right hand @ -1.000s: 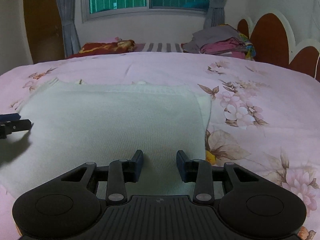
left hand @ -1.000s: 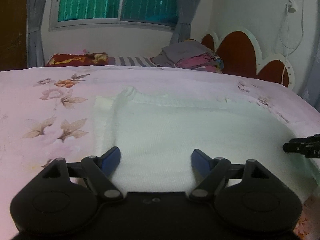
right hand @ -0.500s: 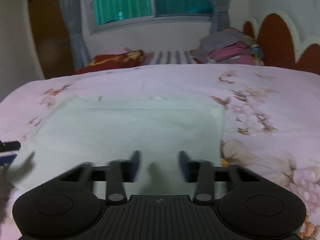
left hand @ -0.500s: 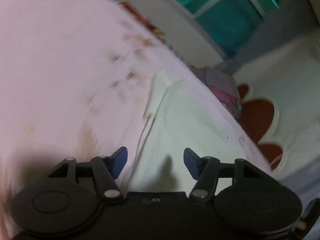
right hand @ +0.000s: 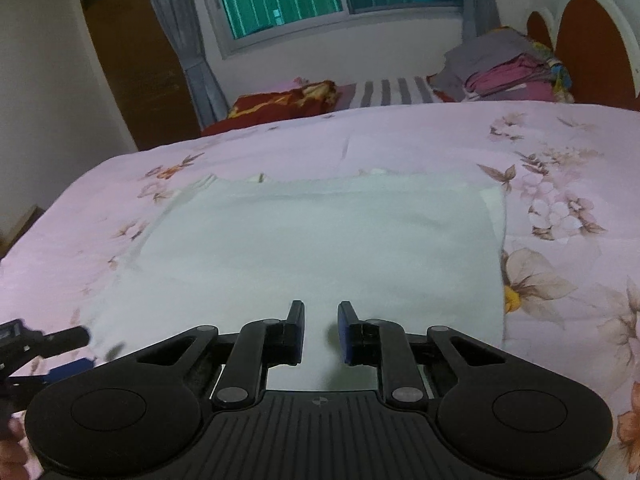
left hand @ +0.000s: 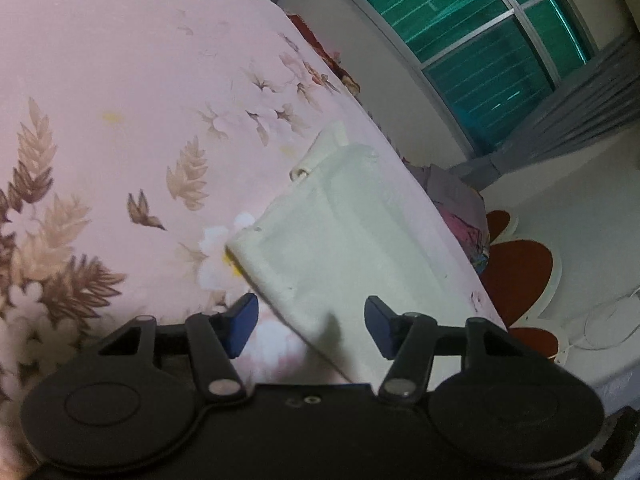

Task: Fold small clothes

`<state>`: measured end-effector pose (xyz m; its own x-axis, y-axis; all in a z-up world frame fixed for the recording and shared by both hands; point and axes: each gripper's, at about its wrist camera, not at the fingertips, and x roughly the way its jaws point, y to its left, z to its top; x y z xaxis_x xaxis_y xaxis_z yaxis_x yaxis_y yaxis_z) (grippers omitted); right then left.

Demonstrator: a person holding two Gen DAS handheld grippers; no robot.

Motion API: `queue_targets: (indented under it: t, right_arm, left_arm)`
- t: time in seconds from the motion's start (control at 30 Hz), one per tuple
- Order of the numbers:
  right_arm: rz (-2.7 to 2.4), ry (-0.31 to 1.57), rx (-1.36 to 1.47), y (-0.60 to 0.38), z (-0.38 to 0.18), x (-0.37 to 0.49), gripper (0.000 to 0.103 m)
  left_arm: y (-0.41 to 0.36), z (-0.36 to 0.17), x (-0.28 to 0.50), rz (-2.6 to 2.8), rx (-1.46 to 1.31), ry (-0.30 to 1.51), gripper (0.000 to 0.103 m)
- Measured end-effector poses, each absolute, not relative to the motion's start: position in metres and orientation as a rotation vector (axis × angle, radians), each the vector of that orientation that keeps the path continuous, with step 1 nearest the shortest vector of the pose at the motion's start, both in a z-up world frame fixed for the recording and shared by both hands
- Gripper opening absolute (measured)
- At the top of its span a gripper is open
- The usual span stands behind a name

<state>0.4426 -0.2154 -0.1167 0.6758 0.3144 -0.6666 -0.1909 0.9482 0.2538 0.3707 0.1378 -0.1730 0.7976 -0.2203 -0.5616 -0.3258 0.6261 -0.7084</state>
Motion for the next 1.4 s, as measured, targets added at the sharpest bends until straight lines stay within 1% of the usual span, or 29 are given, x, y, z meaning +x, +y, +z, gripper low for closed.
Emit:
queue_targets:
  t: [0.27,0.43,0.5,0.67,0.73,0.8,0.83,0.87,0.9,0.93,1.17,1.3,1.33,1.4]
  right_arm:
    - [0.302,0.778,0.187,-0.195,-0.114,0.441,0.019]
    - [0.296,0.783,0.204,-0.182,-0.117,0.452,0.019]
    - [0.284,0.782,0.219,-0.177,-0.118,0.461,0.019]
    - [0.271,0.786,0.219,-0.163,-0.124,0.483,0.019]
    - [0.260,0.792,0.221,-0.159,-0.128,0.491,0.019]
    - [0.244,0.798,0.218,-0.157,-0.132,0.499,0.019]
    - [0.238,0.798,0.212,-0.156,-0.134,0.501,0.019]
    - [0.237,0.795,0.195,-0.154,-0.136,0.503,0.019]
    - [0.231,0.801,0.161,-0.151,-0.140,0.505,0.018]
    - [0.219,0.822,0.112,-0.147,-0.146,0.507,0.011]
    - [0.226,0.773,-0.090,-0.130,-0.157,0.505,0.006]
    - [0.243,0.771,-0.060,-0.137,-0.159,0.504,0.005]
    - [0.243,0.770,-0.018,-0.142,-0.155,0.504,0.000]
    - [0.237,0.728,0.099,-0.160,-0.143,0.497,0.000]
  left_arm:
    - [0.131,-0.181,0.388,0.065,-0.924,0.642,0.055]
    - [0.134,-0.192,0.406,0.061,-0.995,0.586,0.047]
    - [0.135,-0.198,0.413,0.061,-1.024,0.561,0.042]
    - [0.131,-0.201,0.430,0.059,-1.056,0.503,0.040]
    - [0.136,-0.204,0.435,0.077,-1.085,0.484,0.032]
    - [0.141,-0.210,0.442,0.097,-1.126,0.487,0.013]
    - [0.143,-0.213,0.447,0.102,-1.129,0.506,0.010]
    - [0.143,-0.214,0.450,0.101,-1.117,0.525,0.010]
    - [0.143,-0.212,0.454,0.088,-1.099,0.531,0.007]
    - [0.143,-0.209,0.455,0.083,-1.084,0.540,0.007]
    - [0.137,-0.182,0.456,0.033,-0.973,0.533,0.007]
    - [0.121,-0.155,0.459,-0.018,-0.859,0.520,0.007]
    - [0.115,-0.147,0.461,-0.037,-0.818,0.519,0.007]
    - [0.098,-0.130,0.464,-0.076,-0.725,0.521,0.007]
